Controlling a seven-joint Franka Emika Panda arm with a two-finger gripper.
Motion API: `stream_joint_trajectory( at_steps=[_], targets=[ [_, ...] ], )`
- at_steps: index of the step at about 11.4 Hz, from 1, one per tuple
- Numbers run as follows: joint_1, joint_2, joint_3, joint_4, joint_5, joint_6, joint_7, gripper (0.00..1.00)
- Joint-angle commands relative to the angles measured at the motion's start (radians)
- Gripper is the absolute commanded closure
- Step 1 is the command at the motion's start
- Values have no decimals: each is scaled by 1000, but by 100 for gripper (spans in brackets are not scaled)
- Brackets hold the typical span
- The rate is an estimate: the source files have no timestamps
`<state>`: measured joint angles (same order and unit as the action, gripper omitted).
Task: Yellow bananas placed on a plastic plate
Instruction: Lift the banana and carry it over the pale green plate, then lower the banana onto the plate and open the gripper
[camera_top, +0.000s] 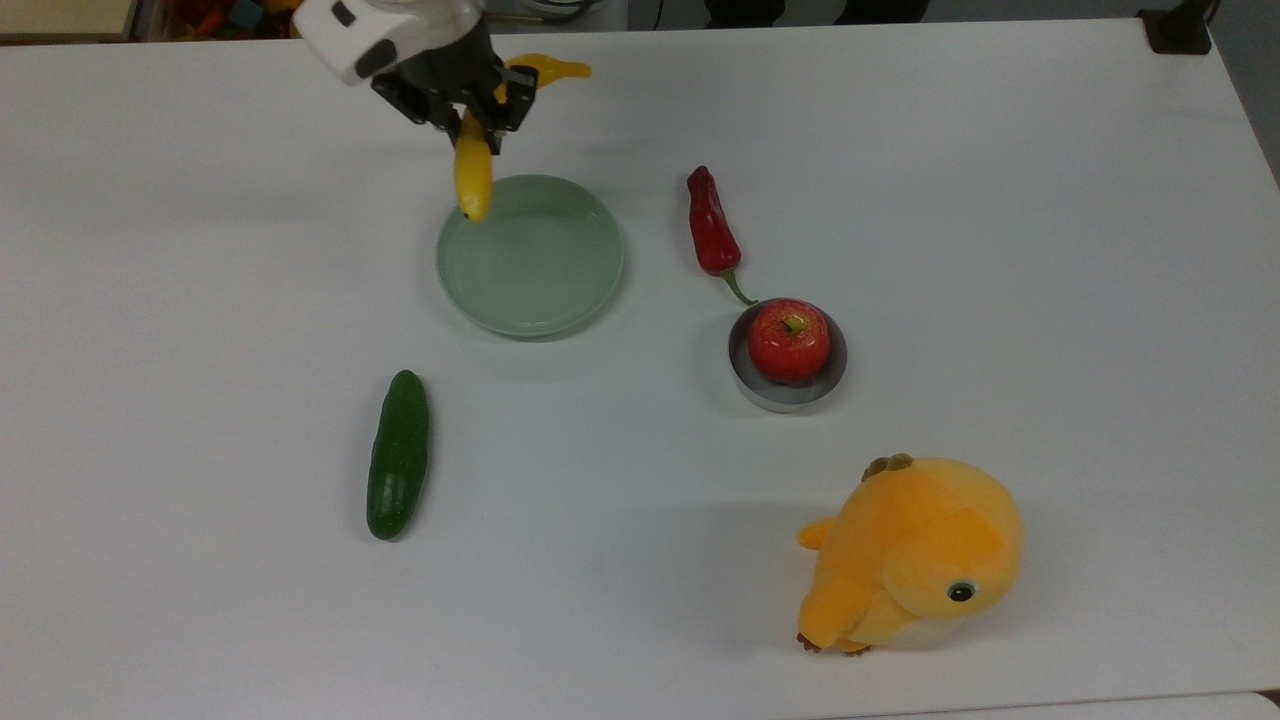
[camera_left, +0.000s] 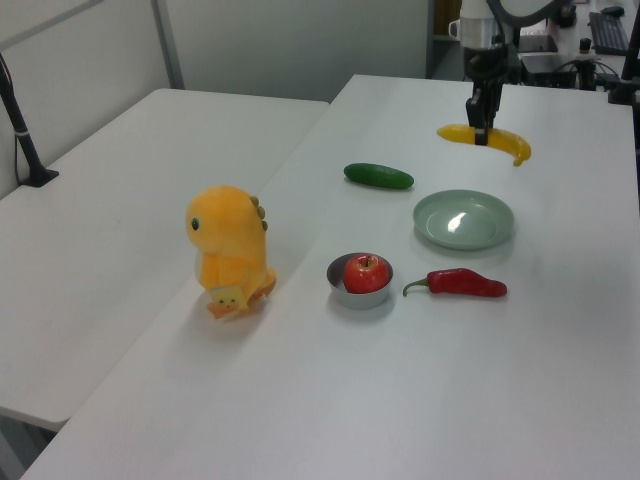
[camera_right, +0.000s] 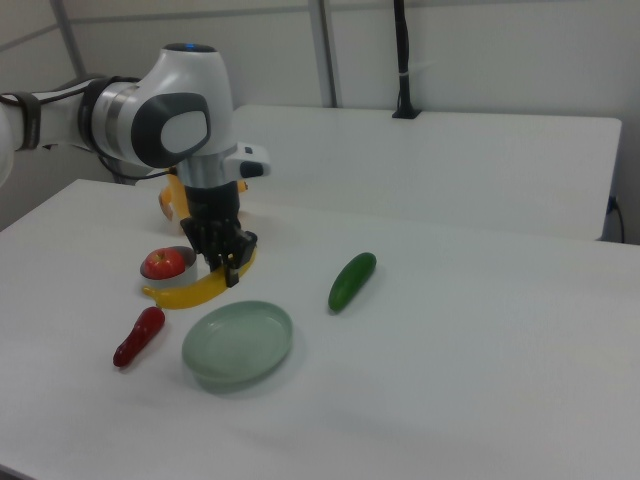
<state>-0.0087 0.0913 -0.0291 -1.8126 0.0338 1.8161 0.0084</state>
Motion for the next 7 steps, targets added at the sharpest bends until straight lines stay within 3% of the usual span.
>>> stream_joint_trajectory(
  at_steps=[1, 3, 7],
  targets=[
    [12, 33, 40, -43, 14, 89, 74, 89],
    [26, 74, 73, -88, 8, 204, 122, 89],
    [12, 134, 74, -155, -30, 351, 128, 89]
  ],
)
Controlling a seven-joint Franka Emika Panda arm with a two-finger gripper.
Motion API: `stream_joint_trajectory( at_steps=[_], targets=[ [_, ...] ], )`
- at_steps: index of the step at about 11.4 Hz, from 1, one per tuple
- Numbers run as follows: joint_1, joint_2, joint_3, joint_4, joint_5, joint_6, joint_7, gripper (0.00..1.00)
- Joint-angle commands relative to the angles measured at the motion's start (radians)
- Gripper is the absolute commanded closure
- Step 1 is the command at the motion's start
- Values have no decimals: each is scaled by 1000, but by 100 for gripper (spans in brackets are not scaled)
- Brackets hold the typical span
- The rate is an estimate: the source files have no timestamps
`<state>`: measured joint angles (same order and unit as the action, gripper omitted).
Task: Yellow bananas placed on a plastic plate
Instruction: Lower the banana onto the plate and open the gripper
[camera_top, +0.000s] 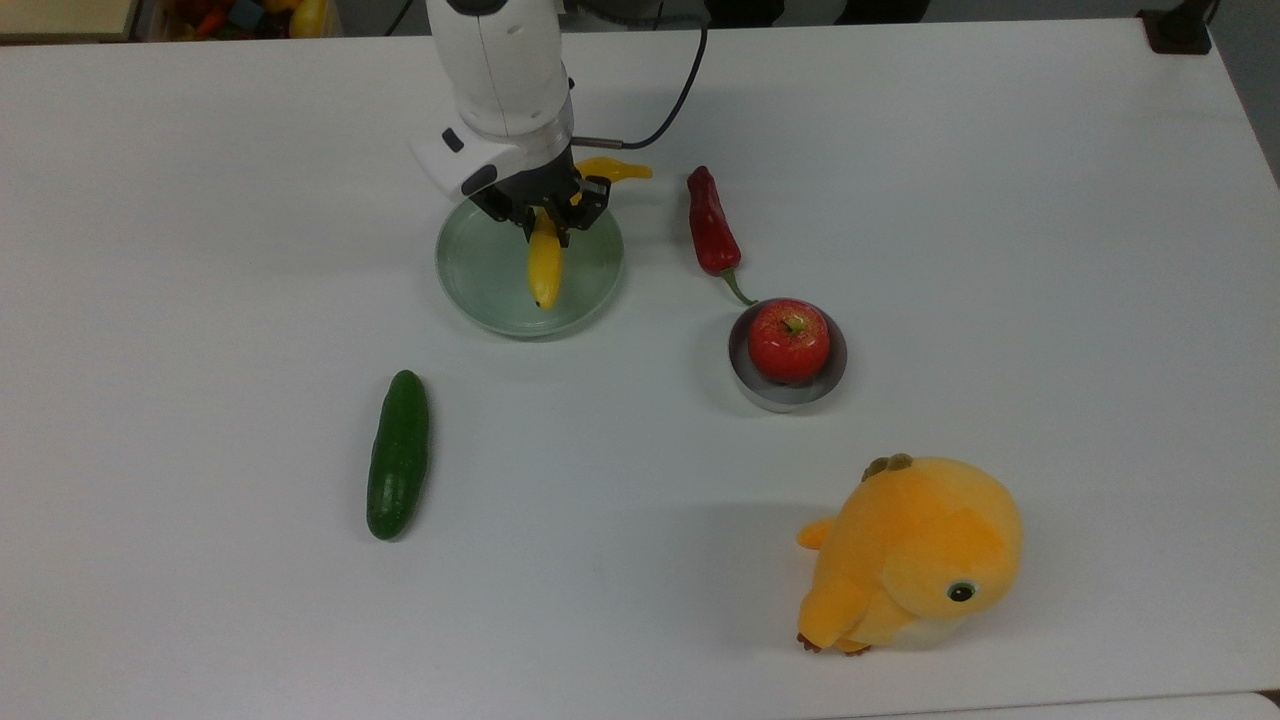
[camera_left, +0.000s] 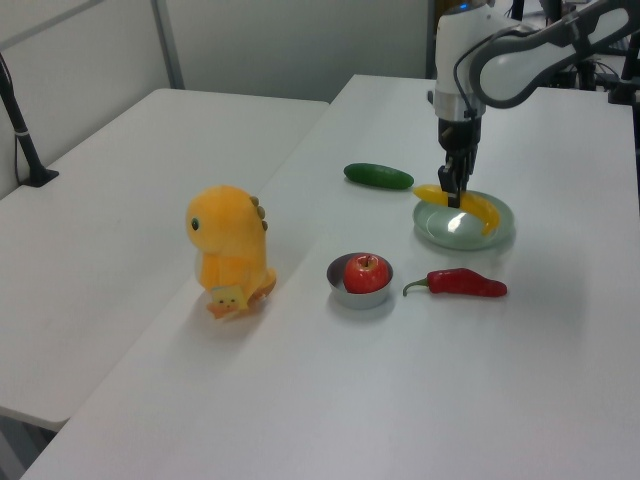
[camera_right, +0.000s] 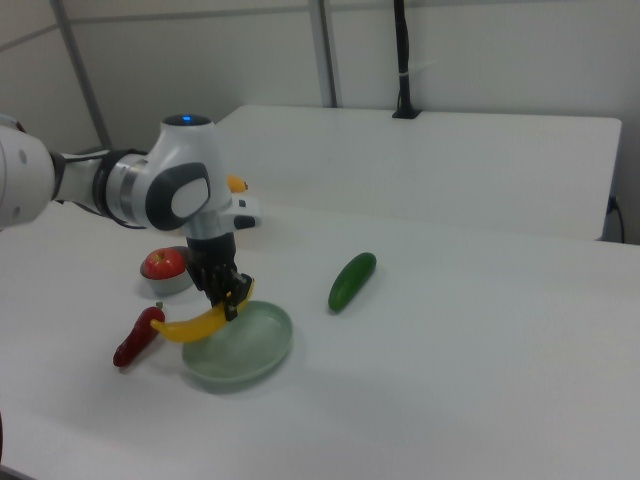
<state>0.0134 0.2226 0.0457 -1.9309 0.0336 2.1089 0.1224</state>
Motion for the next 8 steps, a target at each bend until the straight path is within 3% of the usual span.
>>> stream_joint_trajectory(
  at_steps=[1, 4, 5, 6, 7, 8],
  targets=[
    [-16, 17, -1, -37, -50, 72, 14, 89],
    [-32, 56, -3, -36, -55, 135, 11, 89],
    [-32, 58, -4, -36, -70, 135, 10, 81],
    [-39, 58, -6, -34, -73, 134, 7, 63],
    [-41, 58, -6, -33, -72, 132, 16, 28],
    [-42, 57, -7, -30, -72, 125, 16, 19]
  ],
)
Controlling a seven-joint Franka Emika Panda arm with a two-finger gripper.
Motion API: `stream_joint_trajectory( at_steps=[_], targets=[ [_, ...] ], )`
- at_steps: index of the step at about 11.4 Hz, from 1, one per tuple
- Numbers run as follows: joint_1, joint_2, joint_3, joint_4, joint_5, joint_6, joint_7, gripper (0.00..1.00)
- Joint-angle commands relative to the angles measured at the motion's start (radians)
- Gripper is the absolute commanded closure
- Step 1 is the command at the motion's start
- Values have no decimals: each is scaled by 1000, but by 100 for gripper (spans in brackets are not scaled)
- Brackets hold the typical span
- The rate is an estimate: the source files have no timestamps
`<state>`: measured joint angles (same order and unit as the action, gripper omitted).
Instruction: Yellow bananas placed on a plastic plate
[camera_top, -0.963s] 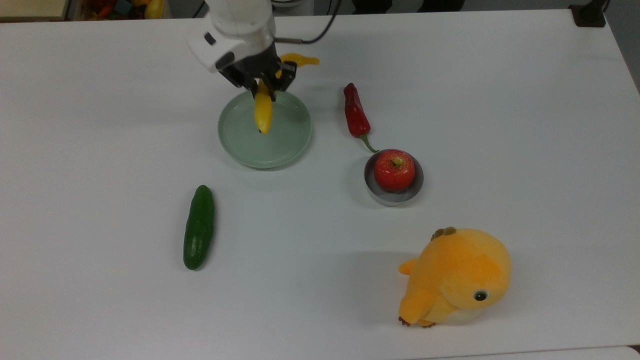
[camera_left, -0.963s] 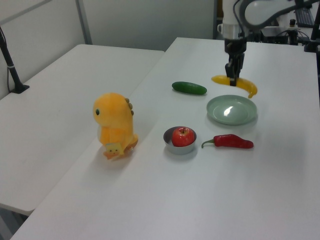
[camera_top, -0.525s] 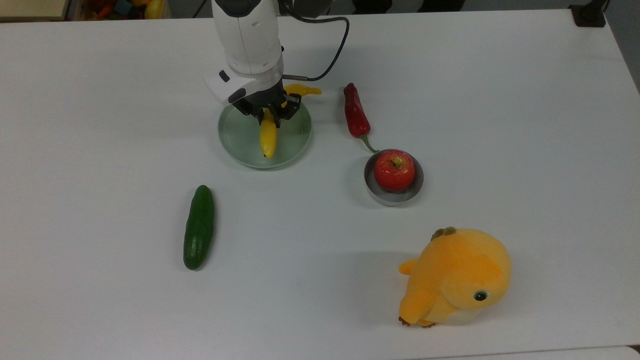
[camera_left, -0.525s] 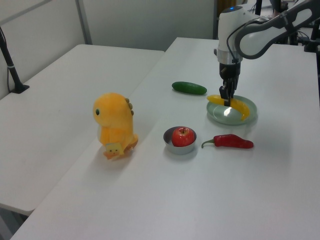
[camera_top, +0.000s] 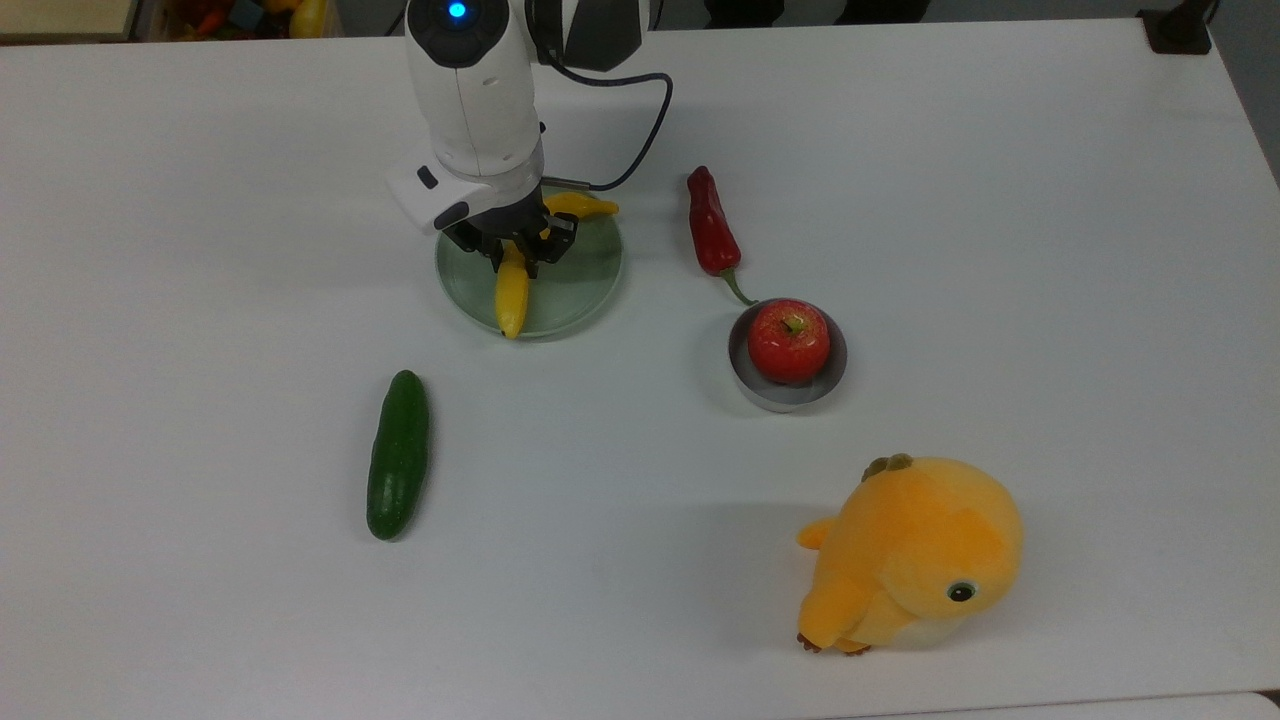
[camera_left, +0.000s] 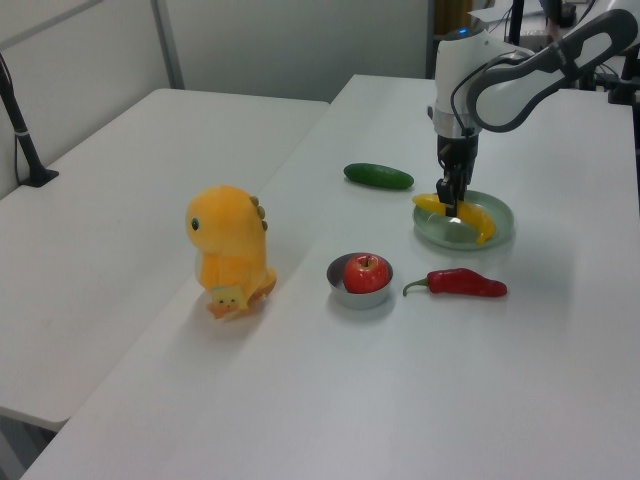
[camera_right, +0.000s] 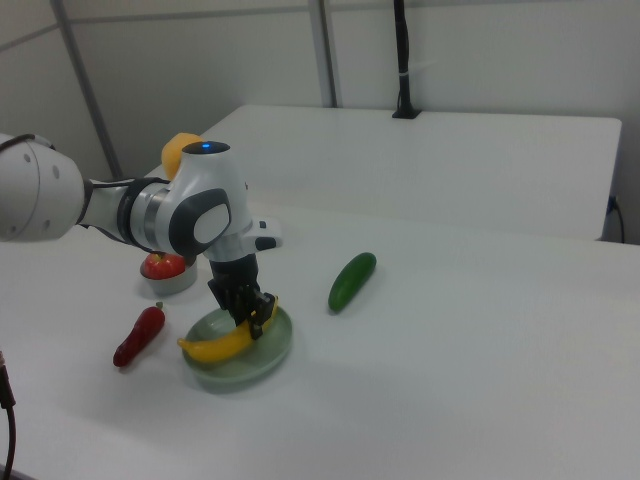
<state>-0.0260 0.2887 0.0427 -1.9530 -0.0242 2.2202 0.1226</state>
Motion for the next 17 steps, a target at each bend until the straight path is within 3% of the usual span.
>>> stream_joint_trajectory(
  at_steps=[1, 3, 6, 10, 14, 17],
  targets=[
    [-6, -14, -3, -9, -14, 10, 16, 13],
    [-5, -25, -4, -6, -14, 7, 17, 1],
    [-5, -98, -6, 17, -14, -65, 22, 0],
    [-3, -201, -15, 149, -14, -261, 23, 0],
    [9, -232, -27, 379, 6, -548, 23, 0],
    [50, -290, -30, 394, 40, -646, 22, 0]
  ],
)
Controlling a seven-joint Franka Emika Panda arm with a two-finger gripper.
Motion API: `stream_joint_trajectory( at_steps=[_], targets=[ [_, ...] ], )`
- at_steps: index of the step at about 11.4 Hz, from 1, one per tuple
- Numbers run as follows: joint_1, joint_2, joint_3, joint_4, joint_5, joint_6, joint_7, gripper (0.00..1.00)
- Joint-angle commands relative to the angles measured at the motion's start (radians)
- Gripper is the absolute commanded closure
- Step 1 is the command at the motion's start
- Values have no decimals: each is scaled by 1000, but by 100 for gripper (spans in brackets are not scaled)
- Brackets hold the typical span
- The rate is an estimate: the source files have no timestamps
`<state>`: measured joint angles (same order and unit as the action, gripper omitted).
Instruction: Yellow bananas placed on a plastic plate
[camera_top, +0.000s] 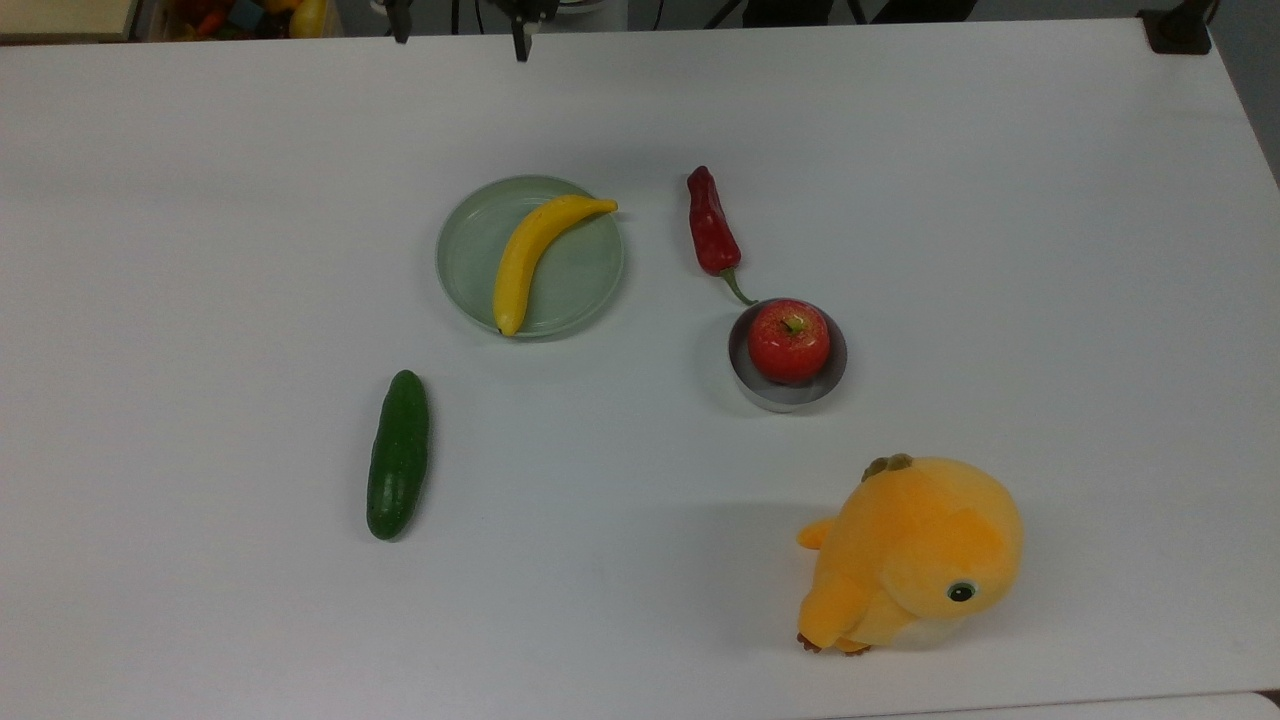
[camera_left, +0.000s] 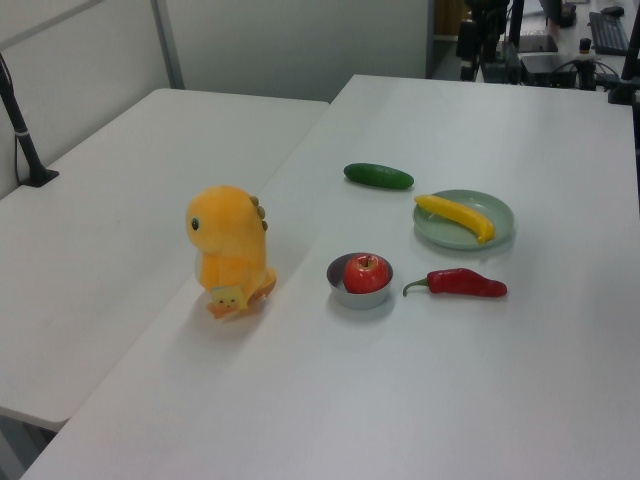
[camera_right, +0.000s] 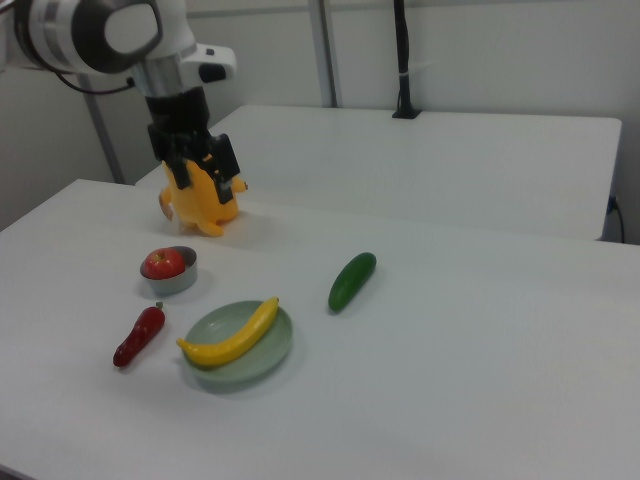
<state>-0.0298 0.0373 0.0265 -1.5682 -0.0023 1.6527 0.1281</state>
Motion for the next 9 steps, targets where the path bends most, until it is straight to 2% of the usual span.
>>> stream_joint_trajectory(
  at_steps=[1, 4, 6, 9],
  targets=[
    [73, -59, -22, 5, 18, -99, 16, 0],
    [134, -66, -42, -3, 18, -103, 10, 0],
    [200, -66, -98, -21, 19, -85, -13, 0],
    [192, -62, -102, -50, 28, -2, -189, 0]
  ],
)
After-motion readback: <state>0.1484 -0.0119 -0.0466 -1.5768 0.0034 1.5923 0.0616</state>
